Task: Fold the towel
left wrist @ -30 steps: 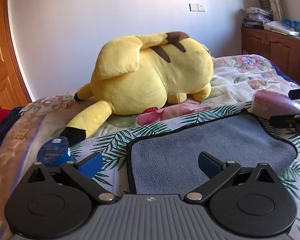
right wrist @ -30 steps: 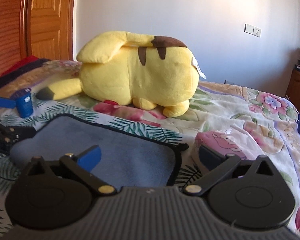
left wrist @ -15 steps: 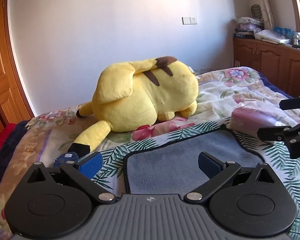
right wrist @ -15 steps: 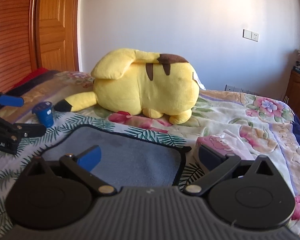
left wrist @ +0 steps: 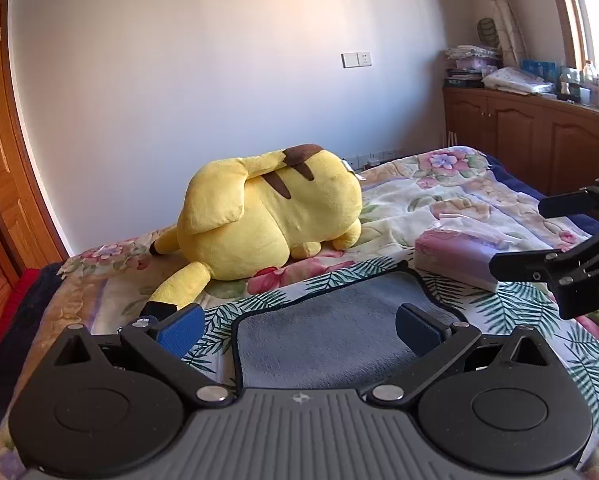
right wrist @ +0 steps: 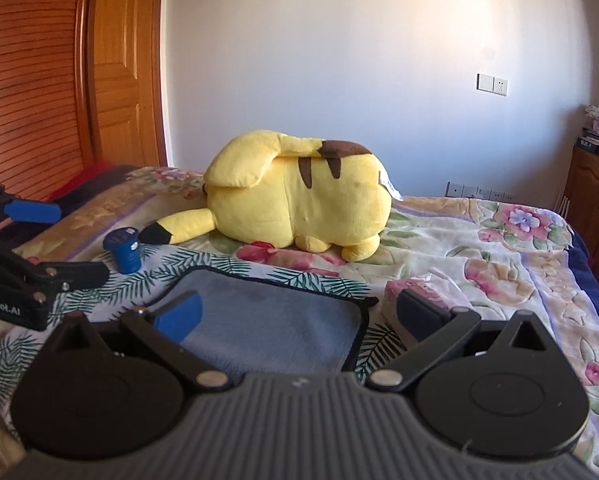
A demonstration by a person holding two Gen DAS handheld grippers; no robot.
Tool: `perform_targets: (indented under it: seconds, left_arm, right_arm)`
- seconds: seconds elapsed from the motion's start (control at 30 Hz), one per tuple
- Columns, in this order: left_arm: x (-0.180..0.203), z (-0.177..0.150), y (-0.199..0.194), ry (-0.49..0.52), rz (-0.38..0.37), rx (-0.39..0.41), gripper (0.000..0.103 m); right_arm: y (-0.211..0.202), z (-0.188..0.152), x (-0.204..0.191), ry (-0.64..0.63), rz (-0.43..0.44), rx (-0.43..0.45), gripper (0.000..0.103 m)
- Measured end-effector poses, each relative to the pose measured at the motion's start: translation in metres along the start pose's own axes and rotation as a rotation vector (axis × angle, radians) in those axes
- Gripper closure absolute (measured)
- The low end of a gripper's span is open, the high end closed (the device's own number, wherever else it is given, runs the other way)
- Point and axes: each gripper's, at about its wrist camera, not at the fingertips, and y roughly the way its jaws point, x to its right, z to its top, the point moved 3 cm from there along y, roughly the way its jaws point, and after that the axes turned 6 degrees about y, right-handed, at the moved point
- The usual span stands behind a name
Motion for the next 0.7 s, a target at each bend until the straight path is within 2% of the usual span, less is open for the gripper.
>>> perform_targets:
  seconds: [0.37, 0.7]
  left_arm:
    - [0.016, -0.002, -0.049, 0.014, 0.003, 0.009, 0.000]
    - [0.027, -0.009, -0.097, -0.031, 0.005, 0.021, 0.000]
  right_arm:
    - [-0.045, -0.003, -0.006, 0.022, 0.000, 0.025, 0.000]
    - [-0.089, -0.010, -0.010, 0.035, -0.005, 0.037, 0.000]
